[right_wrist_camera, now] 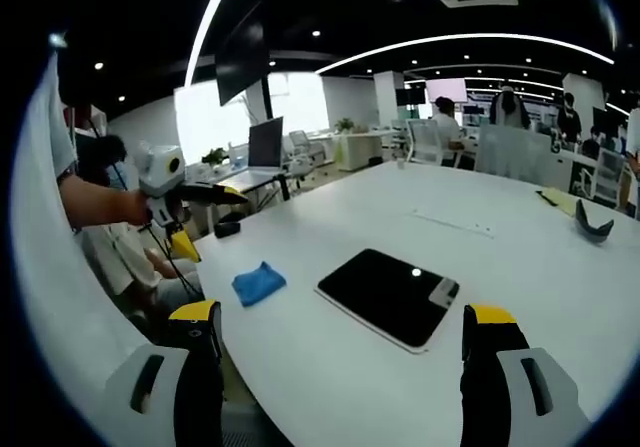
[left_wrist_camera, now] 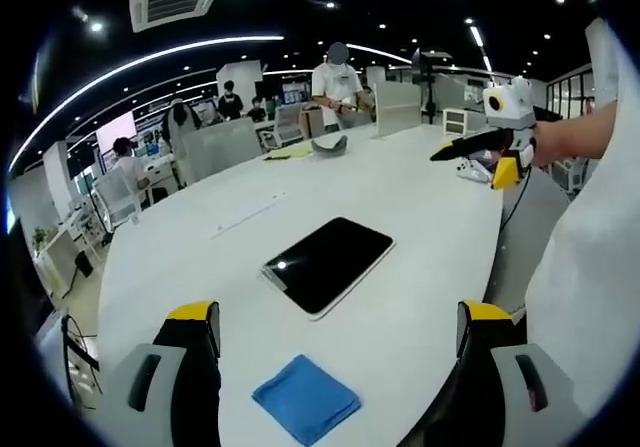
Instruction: Wipe the mirror surface with the cleaning cloth until all visible marks leave the cleaned area.
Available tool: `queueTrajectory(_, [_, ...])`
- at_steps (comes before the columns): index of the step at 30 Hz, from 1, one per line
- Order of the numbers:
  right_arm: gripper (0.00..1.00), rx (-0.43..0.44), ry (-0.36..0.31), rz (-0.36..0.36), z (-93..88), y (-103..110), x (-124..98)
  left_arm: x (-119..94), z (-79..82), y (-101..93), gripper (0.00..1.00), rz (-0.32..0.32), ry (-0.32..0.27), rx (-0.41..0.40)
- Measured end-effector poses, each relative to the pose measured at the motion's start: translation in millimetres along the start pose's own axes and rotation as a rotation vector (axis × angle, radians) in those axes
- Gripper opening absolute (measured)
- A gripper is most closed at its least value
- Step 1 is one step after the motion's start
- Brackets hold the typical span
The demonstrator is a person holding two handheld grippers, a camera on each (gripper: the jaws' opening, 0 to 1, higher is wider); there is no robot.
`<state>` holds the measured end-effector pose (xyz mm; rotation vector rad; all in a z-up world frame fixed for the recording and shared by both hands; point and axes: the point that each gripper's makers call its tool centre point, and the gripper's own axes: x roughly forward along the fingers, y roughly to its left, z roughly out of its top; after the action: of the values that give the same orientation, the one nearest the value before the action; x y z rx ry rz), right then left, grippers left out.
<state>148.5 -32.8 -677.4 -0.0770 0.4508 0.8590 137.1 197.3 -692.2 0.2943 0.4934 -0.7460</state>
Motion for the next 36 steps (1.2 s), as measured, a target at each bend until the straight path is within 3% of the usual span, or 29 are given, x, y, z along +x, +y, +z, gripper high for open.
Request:
queueTrajectory(7, [1.00,0.007,0.014,-0.016,-6.2,-3,-1,6,-27.7,16.2,0.99,0.021,0.044,-0.037])
queueTrajectory(16, [1.00,0.013,0.043,-0.027,-13.5,-4,-1,14,-63.9,21.2,0.99,0.018,0.127,-0.038])
queueTrajectory(19, [1.00,0.013,0.044,-0.031,-12.6,-5,-1,14,-78.9,23.6,0.92,0.020,0.166,-0.057])
queueTrajectory(26, [1.00,0.009,0.045,-0.032,-12.1,-4,-1,18,-105.4,30.4,0.85,0.031,0.219,-0.092])
queueTrajectory(30, [1.00,0.005,0.050,-0.038,-14.0,-5,-1,20,-110.9,30.3,0.76,0.029,0.228,-0.085])
queueTrajectory(36, [1.00,0.005,0.067,-0.035,-17.6,-2,0,32,-126.8,29.4,0.75,0.018,0.276,-0.113])
